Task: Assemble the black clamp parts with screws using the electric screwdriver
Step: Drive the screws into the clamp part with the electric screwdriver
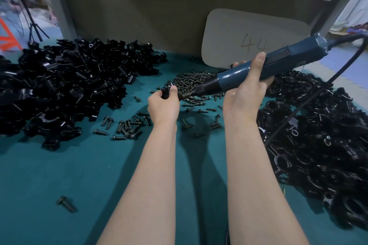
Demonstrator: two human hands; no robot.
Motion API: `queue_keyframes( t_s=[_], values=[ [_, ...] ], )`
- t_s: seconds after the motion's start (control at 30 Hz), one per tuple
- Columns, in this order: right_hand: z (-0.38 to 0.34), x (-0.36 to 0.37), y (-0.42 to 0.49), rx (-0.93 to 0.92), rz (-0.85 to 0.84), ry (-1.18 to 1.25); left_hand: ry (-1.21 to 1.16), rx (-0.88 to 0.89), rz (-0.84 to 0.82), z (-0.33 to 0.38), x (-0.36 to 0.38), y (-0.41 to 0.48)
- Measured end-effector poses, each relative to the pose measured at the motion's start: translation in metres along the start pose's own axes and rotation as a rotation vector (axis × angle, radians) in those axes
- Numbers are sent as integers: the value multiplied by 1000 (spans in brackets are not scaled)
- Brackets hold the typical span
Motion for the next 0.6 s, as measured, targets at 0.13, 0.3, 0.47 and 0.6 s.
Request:
queue_keyframes(
  t_s=[0.13,0.3,0.47,0.6],
  values=[
    [-1,0,-1,9,-31,5,37,-6,-14,1,0,-2],
    [-4,4,-4,4,-140,10,83,24,-13,6,-3,-5],
    [-6,7,-5,25,-284,-52,120,-36,-54,5,-6,-5],
    [-8,10,-7,55,-397,-90,314,-47,-119,6,-9,-2]
  ],
)
Point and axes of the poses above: each hand's wrist, its own y-axis towards the middle knuckle, its own x-axis out of the palm, z = x × y, the point moved 1 cm from there along y, towards the middle knuckle, and after that the axes turned 12 degrees about x, right-handed, at the moved point
